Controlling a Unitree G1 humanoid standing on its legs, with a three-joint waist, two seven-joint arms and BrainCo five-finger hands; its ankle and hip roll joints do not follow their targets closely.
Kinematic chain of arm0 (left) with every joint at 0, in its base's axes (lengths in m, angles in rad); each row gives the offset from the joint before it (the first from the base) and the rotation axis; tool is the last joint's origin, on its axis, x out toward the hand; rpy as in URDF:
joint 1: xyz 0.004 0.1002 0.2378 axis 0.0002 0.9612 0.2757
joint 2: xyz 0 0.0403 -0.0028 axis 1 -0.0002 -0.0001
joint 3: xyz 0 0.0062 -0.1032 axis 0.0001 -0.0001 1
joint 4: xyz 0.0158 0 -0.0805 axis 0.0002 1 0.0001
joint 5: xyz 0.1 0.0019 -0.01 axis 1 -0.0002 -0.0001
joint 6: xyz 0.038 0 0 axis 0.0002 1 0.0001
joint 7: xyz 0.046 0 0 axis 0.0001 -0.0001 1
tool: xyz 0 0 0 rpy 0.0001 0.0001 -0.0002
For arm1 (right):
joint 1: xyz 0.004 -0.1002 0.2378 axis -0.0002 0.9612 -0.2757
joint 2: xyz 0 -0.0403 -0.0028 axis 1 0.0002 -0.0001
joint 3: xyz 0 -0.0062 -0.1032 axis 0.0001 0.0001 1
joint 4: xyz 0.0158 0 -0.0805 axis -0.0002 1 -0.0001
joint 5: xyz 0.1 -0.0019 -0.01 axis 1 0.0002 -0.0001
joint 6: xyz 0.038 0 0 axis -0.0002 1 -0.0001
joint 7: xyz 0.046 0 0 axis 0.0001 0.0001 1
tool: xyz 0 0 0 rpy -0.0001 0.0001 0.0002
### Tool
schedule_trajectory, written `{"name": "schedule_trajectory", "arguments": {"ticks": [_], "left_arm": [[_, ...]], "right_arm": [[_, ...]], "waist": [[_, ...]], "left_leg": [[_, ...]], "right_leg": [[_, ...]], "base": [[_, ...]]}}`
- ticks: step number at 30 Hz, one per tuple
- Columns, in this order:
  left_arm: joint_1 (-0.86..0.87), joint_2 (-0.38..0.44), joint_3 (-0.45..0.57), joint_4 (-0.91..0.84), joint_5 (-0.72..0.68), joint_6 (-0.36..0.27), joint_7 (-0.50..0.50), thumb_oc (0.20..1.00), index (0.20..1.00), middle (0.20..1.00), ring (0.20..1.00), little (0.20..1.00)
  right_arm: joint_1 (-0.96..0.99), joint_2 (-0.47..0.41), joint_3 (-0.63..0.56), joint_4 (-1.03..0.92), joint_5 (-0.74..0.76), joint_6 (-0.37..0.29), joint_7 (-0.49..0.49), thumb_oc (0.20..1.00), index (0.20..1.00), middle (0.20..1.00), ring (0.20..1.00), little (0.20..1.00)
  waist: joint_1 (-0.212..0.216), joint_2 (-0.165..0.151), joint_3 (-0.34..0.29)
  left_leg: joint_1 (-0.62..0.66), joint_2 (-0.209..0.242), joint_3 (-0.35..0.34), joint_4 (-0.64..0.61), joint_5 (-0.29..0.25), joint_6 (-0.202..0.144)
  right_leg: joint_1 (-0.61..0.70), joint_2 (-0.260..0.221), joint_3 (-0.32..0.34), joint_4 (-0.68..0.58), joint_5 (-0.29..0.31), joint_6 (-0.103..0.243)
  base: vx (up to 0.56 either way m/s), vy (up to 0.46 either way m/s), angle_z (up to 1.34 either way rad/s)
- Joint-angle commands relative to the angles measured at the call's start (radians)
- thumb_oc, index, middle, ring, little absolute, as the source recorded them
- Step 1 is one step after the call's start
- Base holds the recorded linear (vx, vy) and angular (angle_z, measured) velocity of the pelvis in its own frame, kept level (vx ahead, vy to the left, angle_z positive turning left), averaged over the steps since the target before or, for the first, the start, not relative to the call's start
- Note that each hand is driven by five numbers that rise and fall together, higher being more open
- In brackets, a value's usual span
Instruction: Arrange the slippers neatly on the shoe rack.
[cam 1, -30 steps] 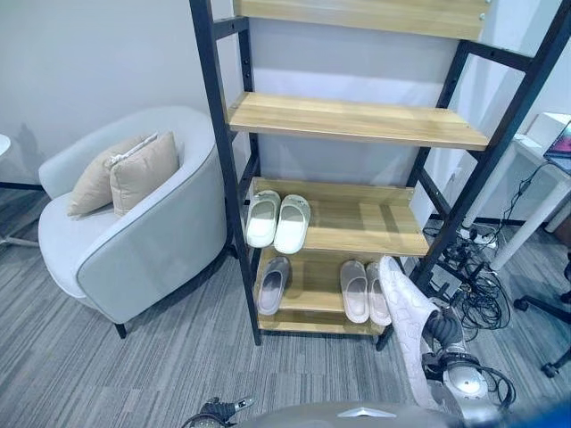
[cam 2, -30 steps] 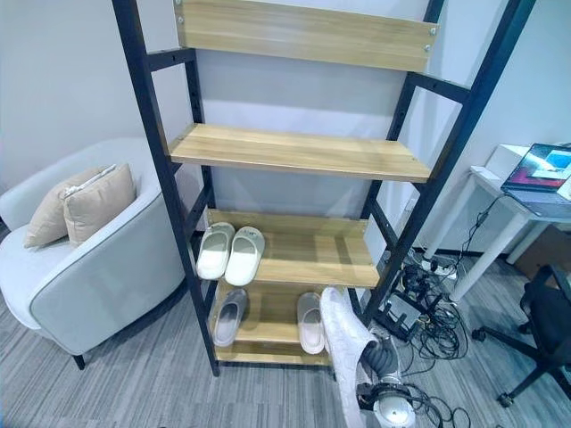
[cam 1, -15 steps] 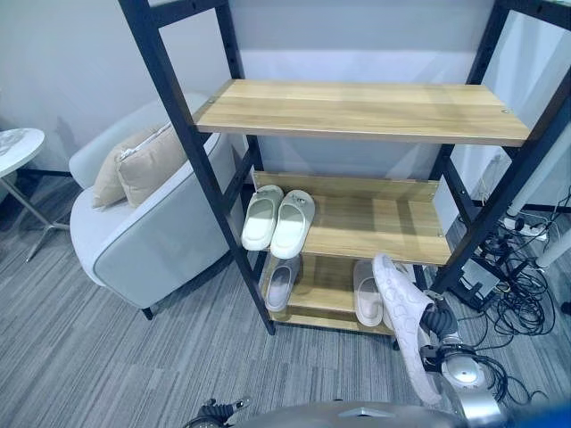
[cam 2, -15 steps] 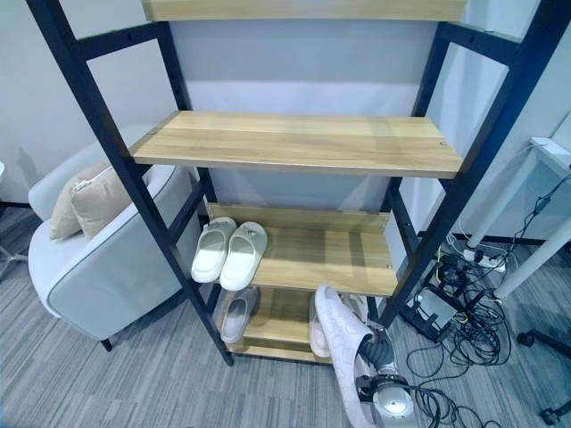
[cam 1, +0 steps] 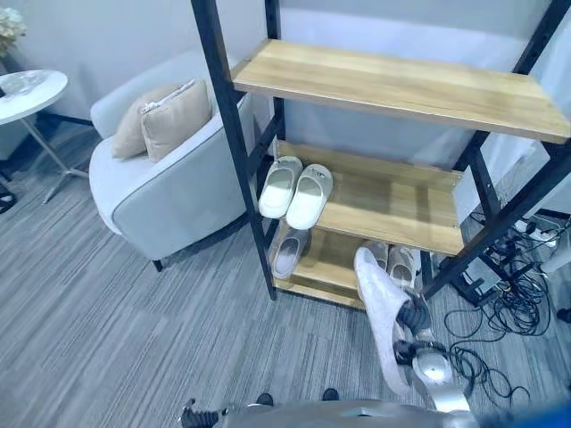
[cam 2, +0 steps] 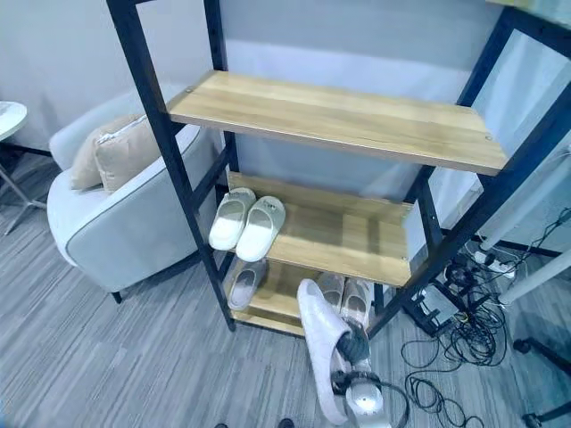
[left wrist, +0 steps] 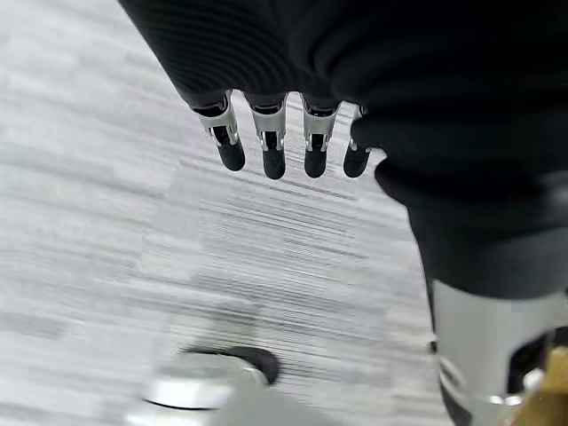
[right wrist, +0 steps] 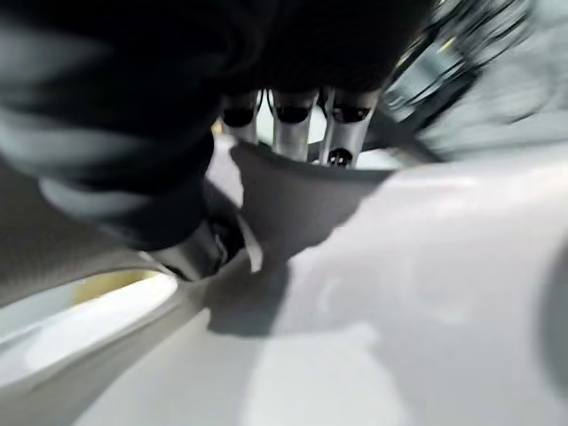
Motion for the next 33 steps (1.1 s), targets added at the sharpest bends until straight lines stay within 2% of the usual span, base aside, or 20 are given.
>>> {"name": "schedule_trajectory", "arguments": {"ticks": [1,6,7,9,10,11,12,13,14,15,16,17,18,19,22,23,24,25,28,33], "left_arm": [[0.023,-0.066,0.036,0.014,0.017,0.007,-0.010,1.000,1.000,1.000,1.000,1.000],[-0.005,-0.062,0.004,-0.025,0.036,-0.017,-0.015,1.000,1.000,1.000,1.000,1.000],[-0.010,-0.064,-0.014,-0.023,0.045,-0.026,-0.022,1.000,1.000,1.000,1.000,1.000],[-0.016,-0.061,-0.032,-0.013,0.065,-0.022,-0.036,1.000,1.000,1.000,1.000,1.000],[-0.039,-0.051,-0.046,0.000,0.073,-0.020,-0.031,1.000,1.000,1.000,1.000,1.000],[-0.048,-0.037,-0.038,0.005,0.069,-0.013,-0.035,1.000,1.000,1.000,1.000,1.000],[-0.052,-0.026,-0.016,0.002,0.061,-0.009,-0.037,1.000,1.000,1.000,1.000,1.000],[-0.052,-0.026,-0.016,0.002,0.061,-0.009,-0.037,1.000,1.000,1.000,1.000,1.000],[-0.063,-0.010,0.025,-0.003,0.032,-0.019,-0.053,1.000,1.000,1.000,1.000,1.000],[-0.062,-0.010,0.025,-0.003,0.032,-0.019,-0.053,1.000,1.000,1.000,1.000,1.000],[-0.068,-0.005,0.035,-0.015,0.027,-0.027,-0.052,1.000,1.000,1.000,1.000,1.000],[-0.069,-0.006,0.043,-0.024,0.023,-0.030,-0.047,1.000,1.000,1.000,1.000,1.000],[-0.074,-0.008,0.047,-0.029,0.020,-0.037,-0.044,1.000,1.000,1.000,1.000,1.000],[-0.084,-0.015,0.031,-0.052,0.036,-0.059,-0.033,1.000,1.000,1.000,1.000,1.000],[-0.091,-0.027,0.031,-0.079,0.034,-0.081,-0.021,1.000,1.000,1.000,1.000,1.000],[-0.090,-0.034,0.041,-0.078,0.019,-0.086,-0.032,1.000,1.000,1.000,1.000,1.000],[-0.085,-0.030,0.037,-0.074,0.018,-0.093,-0.037,1.000,1.000,1.000,1.000,1.000],[-0.079,-0.014,0.048,-0.047,0.011,-0.079,-0.043,1.000,1.000,1.000,1.000,1.000],[-0.055,0.002,0.048,0.009,0.015,-0.048,-0.038,1.000,1.000,1.000,1.000,1.000],[-0.054,0.015,0.030,0.012,0.032,-0.023,-0.036,1.000,1.000,1.000,1.000,1.000]], "right_arm": [[0.029,0.004,0.005,-0.083,-0.004,-0.056,-0.020,0.200,0.200,0.200,0.200,0.200],[0.030,0.015,-0.020,-0.064,0.014,-0.054,-0.023,0.200,0.200,0.200,0.200,0.200],[0.023,0.015,-0.021,-0.048,0.011,-0.064,-0.030,0.200,0.200,0.200,0.200,0.200],[-0.006,0.025,-0.021,-0.011,0.005,-0.077,-0.041,0.200,0.200,0.200,0.200,0.200],[-0.049,0.029,-0.007,-0.007,0.001,-0.084,-0.051,0.200,0.200,0.200,0.200,0.200],[-0.045,0.034,-0.002,-0.013,-0.005,-0.086,-0.051,0.200,0.200,0.200,0.200,0.200],[-0.038,0.041,-0.002,-0.004,-0.005,-0.079,-0.043,0.200,0.200,0.200,0.200,0.200],[-0.038,0.041,-0.002,-0.004,-0.005,-0.079,-0.043,0.200,0.200,0.200,0.200,0.200],[-0.039,0.043,-0.004,0.036,-0.005,-0.072,-0.029,0.200,0.200,0.200,0.200,0.200],[-0.039,0.043,-0.004,0.036,-0.005,-0.073,-0.029,0.200,0.200,0.200,0.200,0.200],[-0.030,0.047,0.003,0.019,-0.007,-0.070,-0.021,0.200,0.200,0.200,0.200,0.200],[-0.020,0.039,0.014,0.005,-0.013,-0.064,-0.026,0.200,0.200,0.200,0.200,0.200],[-0.024,0.035,0.023,0.003,-0.017,-0.059,-0.021,0.200,0.200,0.200,0.200,0.200],[-0.012,0.026,0.029,-0.016,-0.019,-0.051,-0.019,0.200,0.200,0.200,0.200,0.200],[-0.009,0.017,0.026,-0.005,-0.015,-0.053,-0.023,0.200,0.200,0.200,0.200,0.200],[-0.009,0.014,0.034,0.005,-0.010,-0.054,-0.015,0.200,0.200,0.200,0.200,0.200],[-0.013,0.010,0.047,0.008,-0.005,-0.055,-0.007,0.200,0.200,0.200,0.200,0.200],[-0.019,0.007,0.075,-0.004,-0.006,-0.051,-0.003,0.200,0.200,0.200,0.200,0.200],[0.005,0.021,0.094,0.009,-0.022,-0.060,-0.014,0.200,0.200,0.200,0.200,0.200],[0.019,0.038,0.107,0.012,-0.021,-0.062,-0.015,0.200,0.200,0.200,0.200,0.200]], "waist": [[0.007,-0.005,-0.056],[-0.006,-0.008,-0.063],[-0.007,-0.015,-0.070],[-0.001,-0.018,-0.076],[-0.002,-0.016,-0.059],[-0.006,-0.022,-0.057],[-0.018,-0.033,-0.061],[-0.020,-0.031,-0.060],[-0.027,-0.046,-0.055],[-0.029,-0.045,-0.055],[-0.038,-0.046,-0.054],[-0.036,-0.045,-0.051],[-0.033,-0.046,-0.048],[-0.041,-0.051,-0.032],[-0.036,-0.051,-0.017],[-0.027,-0.047,-0.015],[-0.011,-0.042,-0.011],[0.014,-0.047,0.004],[0.012,-0.043,-0.015],[0.009,-0.053,-0.031]], "left_leg": [[-0.062,0.011,-0.025,0.009,0.077,0.005],[-0.055,-0.008,0.004,0.017,0.054,0.024],[-0.049,-0.020,0.015,0.016,0.036,0.039],[-0.048,-0.033,0.037,0.018,0.019,0.062],[-0.057,-0.033,0.066,0.046,0.005,0.076],[-0.052,-0.034,0.081,0.042,-0.004,0.079],[-0.021,-0.043,0.080,0.022,-0.019,0.078],[-0.019,-0.042,0.078,0.021,-0.020,0.078],[-0.005,-0.046,0.073,0.037,-0.056,0.059],[-0.005,-0.046,0.071,0.038,-0.057,0.059],[-0.006,-0.039,0.065,0.047,-0.070,0.051],[-0.013,-0.035,0.067,0.065,-0.084,0.045],[-0.024,-0.031,0.071,0.095,-0.097,0.037],[-0.087,-0.011,0.103,0.206,-0.121,-0.001],[-0.194,0.002,0.087,0.331,-0.110,-0.023],[-0.224,0.029,0.073,0.250,-0.054,-0.029],[-0.257,0.058,0.057,0.168,0.038,-0.033],[-0.259,0.071,-0.015,0.043,0.095,-0.034],[-0.199,0.075,-0.002,0.026,0.103,-0.046],[-0.143,0.045,0.038,0.018,0.081,-0.013]], "right_leg": [[0.126,-0.093,-0.008,-0.026,-0.026,0.061],[0.154,-0.120,-0.002,-0.088,0.007,0.085],[0.166,-0.135,0.006,-0.120,0.022,0.105],[0.135,-0.142,0.018,-0.066,0.002,0.126],[0.039,-0.150,0.015,0.113,0.018,0.155],[0.001,-0.150,-0.023,0.126,0.026,0.153],[-0.046,-0.129,-0.043,0.061,0.075,0.140],[-0.042,-0.128,-0.045,0.058,0.076,0.140],[-0.043,-0.142,-0.099,-0.048,0.128,0.109],[-0.040,-0.141,-0.101,-0.051,0.130,0.109],[-0.044,-0.117,-0.059,-0.051,0.126,0.079],[-0.050,-0.108,-0.043,-0.051,0.126,0.073],[-0.048,-0.106,-0.057,-0.051,0.125,0.064],[-0.033,-0.117,-0.087,-0.055,0.116,0.041],[-0.019,-0.120,-0.124,-0.080,0.101,0.037],[-0.004,-0.112,-0.130,-0.091,0.088,0.042],[0.015,-0.103,-0.131,-0.097,0.082,0.043],[0.061,-0.092,-0.120,-0.102,0.052,0.040],[0.092,-0.085,-0.106,-0.105,0.043,0.047],[0.123,-0.106,-0.075,-0.122,0.032,0.070]], "base": [[0.09,0.076,-0.46],[0.08,0.056,-0.16],[0.13,0.102,-0.10],[0.09,0.111,-0.27],[0.06,0.034,-0.82],[0.13,-0.061,-1.05],[0.13,-0.087,-0.98],[0.20,-0.195,-0.53],[0.11,-0.129,-0.30],[0.12,-0.189,-0.10],[0.02,-0.101,0.00],[0.02,-0.155,0.18],[-0.02,-0.214,0.27],[-0.04,-0.223,0.37],[-0.04,-0.109,0.67],[0.09,0.072,0.46],[0.25,0.102,0.76],[0.34,0.114,0.69],[0.25,0.096,-0.39],[0.12,0.112,-0.47]]}}
